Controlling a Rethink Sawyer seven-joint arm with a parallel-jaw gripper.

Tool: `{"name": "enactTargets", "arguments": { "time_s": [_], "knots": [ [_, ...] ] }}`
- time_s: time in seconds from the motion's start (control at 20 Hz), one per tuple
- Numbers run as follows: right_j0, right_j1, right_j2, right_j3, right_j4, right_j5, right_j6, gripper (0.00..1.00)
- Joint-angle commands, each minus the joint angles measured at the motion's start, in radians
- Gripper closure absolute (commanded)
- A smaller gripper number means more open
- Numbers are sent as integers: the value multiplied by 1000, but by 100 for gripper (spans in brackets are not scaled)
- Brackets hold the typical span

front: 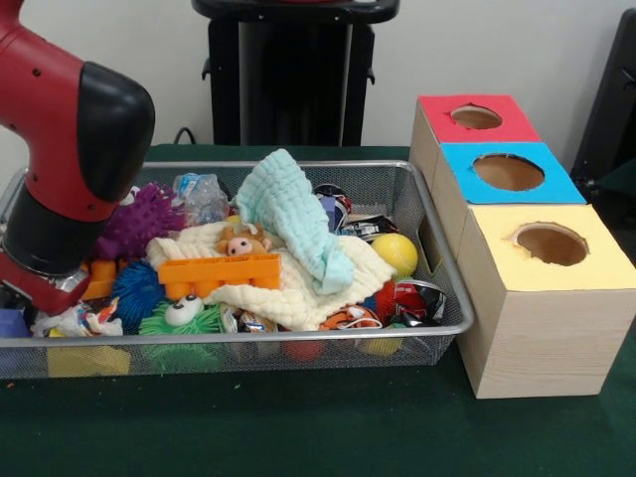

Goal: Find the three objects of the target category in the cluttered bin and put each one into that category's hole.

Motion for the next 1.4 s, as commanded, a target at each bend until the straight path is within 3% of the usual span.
{"name": "enactTargets", "arguments": {
  "time_s": [0.05,0.2,0.5,0.8,0.9,1.1,1.4],
  "knots": [
    [8,71,18,-8,62,-56,238,100],
    [-8,13,44,6,66,25,176,100],
    [-72,-184,135,45,84,247,9,100],
    [-79,-269,128,22,59,455,-109,100],
    [-92,-290,141,7,50,531,-156,100],
    [-94,-304,131,-51,35,629,-149,100],
    [-62,-239,76,-212,-1,752,-73,100]
  ]
}}
